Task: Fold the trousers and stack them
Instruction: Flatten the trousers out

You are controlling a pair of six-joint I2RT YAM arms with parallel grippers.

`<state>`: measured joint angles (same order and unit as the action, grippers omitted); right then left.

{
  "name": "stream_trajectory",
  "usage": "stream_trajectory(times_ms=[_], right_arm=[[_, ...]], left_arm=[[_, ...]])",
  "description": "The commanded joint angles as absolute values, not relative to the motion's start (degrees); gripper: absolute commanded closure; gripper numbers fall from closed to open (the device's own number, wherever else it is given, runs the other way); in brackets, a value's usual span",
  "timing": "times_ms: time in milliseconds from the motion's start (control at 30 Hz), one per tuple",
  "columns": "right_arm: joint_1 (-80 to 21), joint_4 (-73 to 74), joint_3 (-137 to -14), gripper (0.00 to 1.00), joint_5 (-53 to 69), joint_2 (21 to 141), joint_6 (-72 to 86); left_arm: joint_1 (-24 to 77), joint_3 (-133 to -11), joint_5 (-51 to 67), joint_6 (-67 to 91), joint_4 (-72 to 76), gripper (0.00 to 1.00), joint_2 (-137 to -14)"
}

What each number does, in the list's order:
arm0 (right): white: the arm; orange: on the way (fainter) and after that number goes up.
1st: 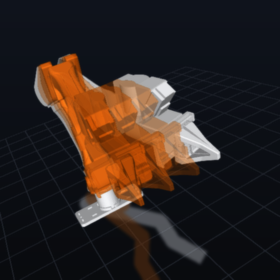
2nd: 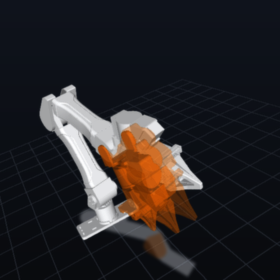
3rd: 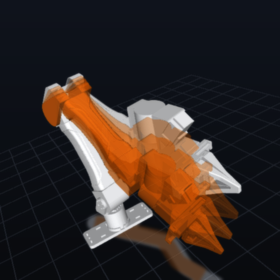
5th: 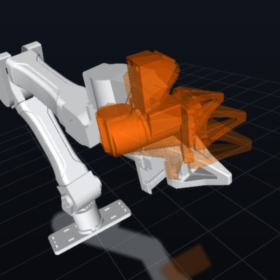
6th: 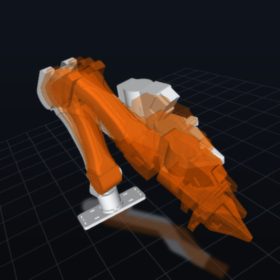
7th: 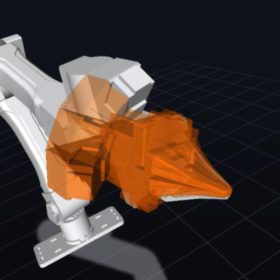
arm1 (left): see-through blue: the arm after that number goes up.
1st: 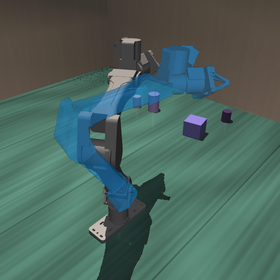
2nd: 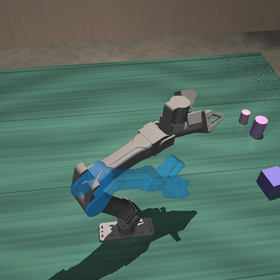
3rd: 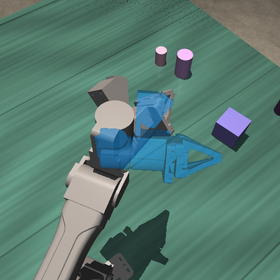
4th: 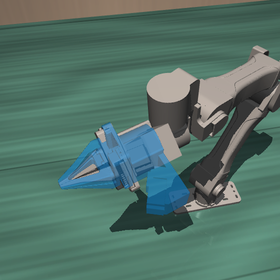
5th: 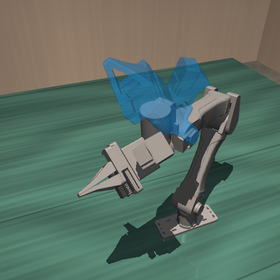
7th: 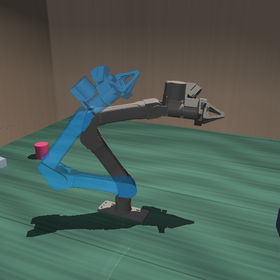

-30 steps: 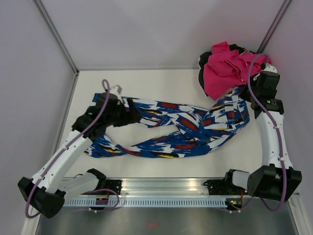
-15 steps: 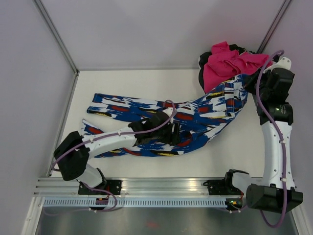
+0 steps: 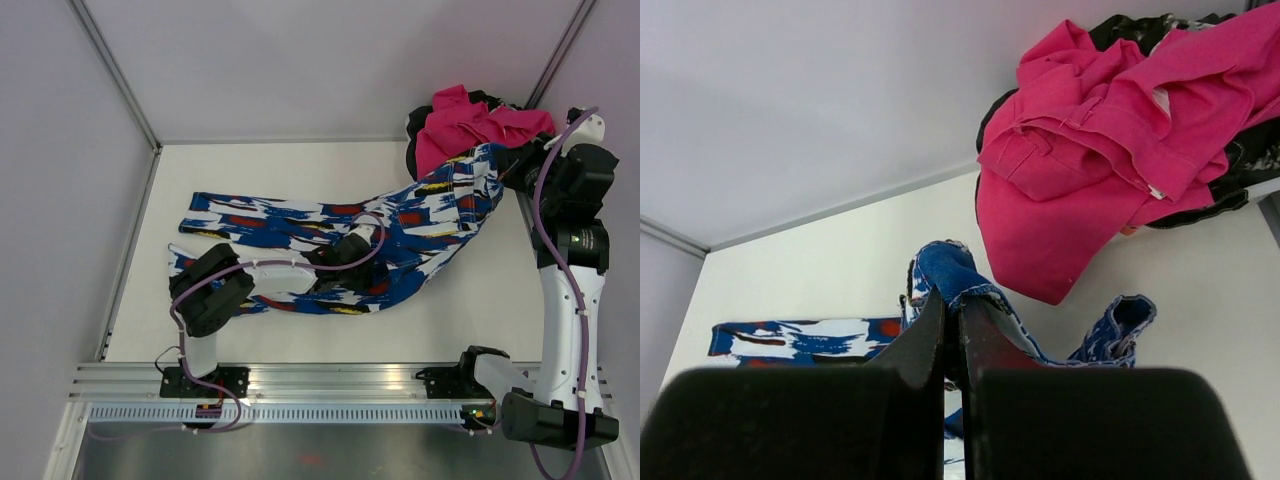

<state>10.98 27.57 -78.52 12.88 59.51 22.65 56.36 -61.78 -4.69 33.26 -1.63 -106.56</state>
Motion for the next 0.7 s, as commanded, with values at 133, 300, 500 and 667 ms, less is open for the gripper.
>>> stream_trajectory(times_ms=[133,300,500,667], right_arm=[[10.4,20.0,-81.9,1.00,15.5,58.2,25.3],[10.4,20.4,-83.5,1.00,13.5,59.7,24.1],[10.3,21.8,-84.8,1.00,9.9,60.9,23.2],[10.4,28.7,-84.6,1.00,0.2,64.2,17.5]], left_arm=[[56.4,-64.9,-0.1,31.5,6.0,0.70,-111.6],[57.1,-59.9,20.8,31.0,6.7,0.84,-108.0],[60.6,-55.0,40.4,23.7,-1.6,0.85,-97.6],[60.4,-55.9,44.1,16.0,-9.0,0.83,-90.3]])
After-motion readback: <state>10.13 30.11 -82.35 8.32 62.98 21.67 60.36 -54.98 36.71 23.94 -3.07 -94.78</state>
